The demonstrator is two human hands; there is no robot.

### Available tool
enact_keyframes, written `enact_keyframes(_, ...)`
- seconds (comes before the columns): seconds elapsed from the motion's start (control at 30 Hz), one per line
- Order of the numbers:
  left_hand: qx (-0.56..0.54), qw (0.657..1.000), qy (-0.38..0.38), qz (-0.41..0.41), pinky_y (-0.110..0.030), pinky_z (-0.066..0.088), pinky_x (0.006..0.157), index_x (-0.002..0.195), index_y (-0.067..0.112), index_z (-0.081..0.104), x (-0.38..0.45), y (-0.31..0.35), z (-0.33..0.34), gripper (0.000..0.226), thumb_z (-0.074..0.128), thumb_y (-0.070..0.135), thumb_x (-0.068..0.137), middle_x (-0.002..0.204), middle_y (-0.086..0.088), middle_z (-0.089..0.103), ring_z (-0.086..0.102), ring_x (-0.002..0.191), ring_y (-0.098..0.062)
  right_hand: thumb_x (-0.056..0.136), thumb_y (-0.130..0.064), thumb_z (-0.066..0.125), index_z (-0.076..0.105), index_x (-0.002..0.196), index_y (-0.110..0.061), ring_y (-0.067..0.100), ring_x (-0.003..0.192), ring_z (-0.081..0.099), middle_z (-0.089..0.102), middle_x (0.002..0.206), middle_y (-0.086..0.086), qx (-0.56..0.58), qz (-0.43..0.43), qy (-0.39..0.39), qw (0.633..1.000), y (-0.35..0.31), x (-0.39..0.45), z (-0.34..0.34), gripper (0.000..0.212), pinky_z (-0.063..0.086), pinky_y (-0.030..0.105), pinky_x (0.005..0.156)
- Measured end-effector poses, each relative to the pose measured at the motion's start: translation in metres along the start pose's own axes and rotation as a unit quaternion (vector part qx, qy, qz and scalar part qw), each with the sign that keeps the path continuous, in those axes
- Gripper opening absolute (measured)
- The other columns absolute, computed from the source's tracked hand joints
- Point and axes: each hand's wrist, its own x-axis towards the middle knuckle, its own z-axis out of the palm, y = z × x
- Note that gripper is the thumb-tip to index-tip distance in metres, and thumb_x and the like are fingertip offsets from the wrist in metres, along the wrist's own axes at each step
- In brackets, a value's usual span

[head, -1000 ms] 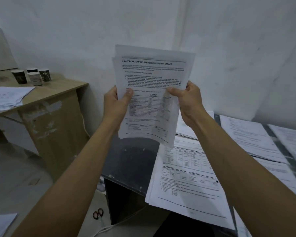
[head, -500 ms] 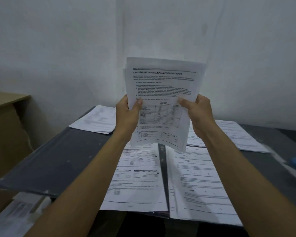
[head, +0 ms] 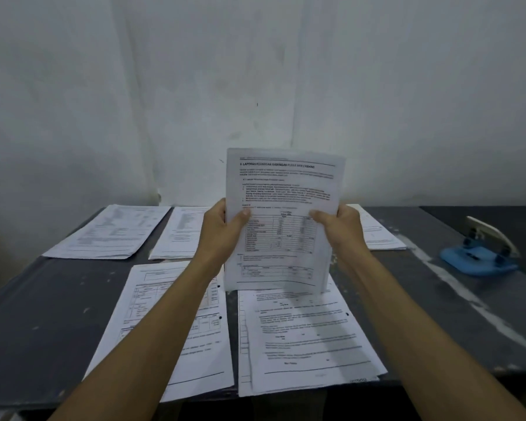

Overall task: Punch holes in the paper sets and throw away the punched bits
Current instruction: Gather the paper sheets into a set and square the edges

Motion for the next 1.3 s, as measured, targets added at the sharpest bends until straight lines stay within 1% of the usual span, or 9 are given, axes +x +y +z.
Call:
enact_keyframes(0.27, -0.006, 0.998, 0.031, 0.057, -0.035, 0.061, 0.078, 0.122, 0.020, 0.062, 0.012, 0.014, 0.002, 0.032, 0.068, 0.031, 0.093, 0.115, 0.005, 0.071, 0.071, 0.097, -0.016, 0.086, -0.011, 0.070, 0.072, 0.088, -0.028, 0.001, 0.071, 0.071, 0.075, 0.081, -0.019, -0.005, -0.063, 0.012, 0.998, -0.025, 0.008, -0.001, 0.017, 0.051, 0.013, 0.050)
enact_keyframes(0.43, -0.011, 1.000, 0.007, 0.017, -0.026, 0.062, 0.072, 0.124, 0.019, 0.063, 0.003, -0.007, 0.006, 0.032, 0.068, 0.028, 0.094, 0.111, 0.008, 0.072, 0.072, 0.088, -0.006, 0.083, -0.010, 0.071, 0.070, 0.096, -0.026, 0.014, 0.088, 0.069, 0.074, 0.098, -0.008, -0.024, 0.017, 0.033, 0.999, 0.015, 0.000, -0.002, 0.020, 0.052, 0.026, 0.062)
enact_keyframes(0.6, -0.020, 1.000, 0.006, 0.016, -0.017, 0.058, 0.063, 0.117, 0.026, 0.066, 0.001, -0.009, 0.008, 0.025, 0.070, 0.030, 0.093, 0.107, 0.014, 0.073, 0.072, 0.086, -0.001, 0.077, -0.008, 0.068, 0.066, 0.096, -0.027, 0.015, 0.088, 0.069, 0.073, 0.096, -0.010, -0.033, 0.027, 0.045, 0.998, 0.028, -0.002, -0.006, 0.027, 0.054, 0.030, 0.065)
enact_keyframes(0.77, -0.038, 0.999, -0.007, 0.020, -0.023, 0.060, 0.074, 0.116, 0.027, 0.066, 0.001, -0.012, 0.002, 0.028, 0.075, 0.028, 0.089, 0.109, 0.010, 0.074, 0.073, 0.092, -0.007, 0.070, -0.008, 0.059, 0.057, 0.113, -0.020, 0.011, 0.093, 0.067, 0.072, 0.100, -0.009, 0.013, 0.063, 0.068, 0.996, 0.053, -0.017, -0.012, 0.045, 0.055, 0.029, 0.067)
enact_keyframes(0.83, -0.038, 0.999, -0.008, 0.021, -0.021, 0.060, 0.073, 0.118, 0.025, 0.066, 0.002, -0.013, 0.003, 0.031, 0.075, 0.028, 0.088, 0.110, 0.010, 0.074, 0.072, 0.092, -0.006, 0.071, -0.005, 0.059, 0.059, 0.111, -0.020, 0.008, 0.092, 0.066, 0.071, 0.100, -0.008, -0.003, 0.072, 0.024, 0.997, 0.063, -0.025, -0.004, 0.043, 0.053, 0.021, 0.063)
enact_keyframes(0.9, -0.037, 0.999, -0.009, 0.020, -0.019, 0.059, 0.070, 0.115, 0.027, 0.066, 0.003, -0.013, 0.003, 0.029, 0.076, 0.028, 0.088, 0.107, 0.012, 0.074, 0.072, 0.090, -0.005, 0.073, -0.005, 0.060, 0.059, 0.112, -0.021, 0.006, 0.089, 0.065, 0.070, 0.099, -0.009, -0.001, 0.068, 0.034, 0.997, 0.068, -0.029, 0.003, 0.042, 0.051, 0.015, 0.058)
enact_keyframes(0.97, -0.041, 0.999, -0.009, 0.020, -0.018, 0.058, 0.069, 0.114, 0.027, 0.066, 0.004, -0.013, 0.003, 0.028, 0.076, 0.026, 0.088, 0.105, 0.012, 0.075, 0.073, 0.090, -0.005, 0.074, -0.006, 0.062, 0.055, 0.115, -0.022, 0.007, 0.093, 0.063, 0.067, 0.103, -0.009, 0.008, 0.064, 0.075, 0.995, 0.068, -0.028, 0.004, 0.045, 0.049, 0.018, 0.062)
enact_keyframes(1.07, -0.036, 0.999, -0.009, 0.023, -0.018, 0.058, 0.069, 0.116, 0.025, 0.067, 0.005, -0.014, 0.001, 0.030, 0.076, 0.026, 0.088, 0.106, 0.011, 0.075, 0.073, 0.090, -0.006, 0.073, -0.004, 0.062, 0.055, 0.117, -0.021, 0.011, 0.097, 0.063, 0.067, 0.105, -0.008, -0.007, 0.067, 0.037, 0.997, 0.067, -0.025, 0.003, 0.048, 0.049, 0.021, 0.066)
enact_keyframes(1.3, -0.030, 0.999, -0.004, 0.035, -0.021, 0.058, 0.072, 0.115, 0.026, 0.067, 0.012, -0.007, -0.001, 0.034, 0.081, 0.027, 0.083, 0.107, 0.012, 0.074, 0.072, 0.091, -0.006, 0.067, -0.008, 0.070, 0.045, 0.127, -0.030, 0.011, 0.101, 0.065, 0.064, 0.119, -0.007, -0.004, 0.005, 0.061, 0.998, 0.041, -0.012, -0.004, 0.069, 0.060, 0.036, 0.078)
